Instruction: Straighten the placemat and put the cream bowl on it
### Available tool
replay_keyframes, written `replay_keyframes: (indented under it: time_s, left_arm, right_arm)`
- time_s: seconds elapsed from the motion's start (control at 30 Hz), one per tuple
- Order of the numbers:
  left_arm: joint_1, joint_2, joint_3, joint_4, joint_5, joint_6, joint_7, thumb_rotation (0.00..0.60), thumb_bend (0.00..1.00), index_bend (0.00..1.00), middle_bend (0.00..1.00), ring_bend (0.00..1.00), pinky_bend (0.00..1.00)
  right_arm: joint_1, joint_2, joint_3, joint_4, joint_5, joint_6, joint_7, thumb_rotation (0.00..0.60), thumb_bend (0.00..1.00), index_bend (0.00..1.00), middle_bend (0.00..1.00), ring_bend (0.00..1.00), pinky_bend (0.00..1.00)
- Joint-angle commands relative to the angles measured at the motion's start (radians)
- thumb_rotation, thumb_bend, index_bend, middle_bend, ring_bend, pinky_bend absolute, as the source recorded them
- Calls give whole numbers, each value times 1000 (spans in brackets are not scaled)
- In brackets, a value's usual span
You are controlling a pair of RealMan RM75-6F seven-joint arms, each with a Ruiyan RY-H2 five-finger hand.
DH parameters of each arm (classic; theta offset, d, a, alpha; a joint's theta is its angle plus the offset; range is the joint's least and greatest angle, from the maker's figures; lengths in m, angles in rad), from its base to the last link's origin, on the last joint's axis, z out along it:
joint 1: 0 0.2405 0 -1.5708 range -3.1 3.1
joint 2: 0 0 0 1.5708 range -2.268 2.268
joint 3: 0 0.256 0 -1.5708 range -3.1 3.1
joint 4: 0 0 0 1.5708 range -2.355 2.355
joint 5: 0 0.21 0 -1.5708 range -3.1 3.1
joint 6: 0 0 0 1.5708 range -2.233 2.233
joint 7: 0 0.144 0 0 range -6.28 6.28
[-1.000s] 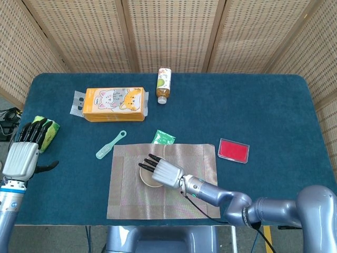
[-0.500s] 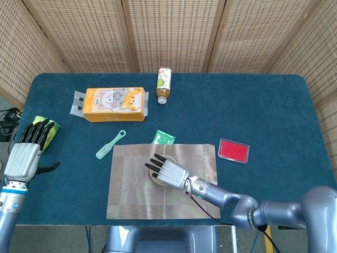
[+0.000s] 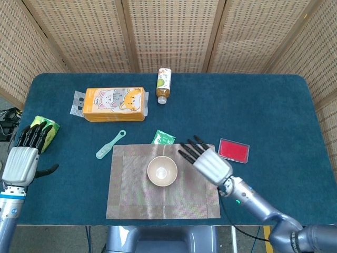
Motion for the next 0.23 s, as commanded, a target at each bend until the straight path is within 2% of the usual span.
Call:
replay_keyframes:
  time_s: [0.03,0.23]
  left_arm:
    - [37,-7,28,-9,21,36,5,600,0,0,0,0,0]
    - [103,-7,78,-8,25,75,14,600,0,0,0,0,0]
  right_arm:
    - [-240,71,-23,100,-6,318,164,600,0,0,0,0,0]
    - [-388,15,-9,243,8,486,361,600,0,0,0,0,0]
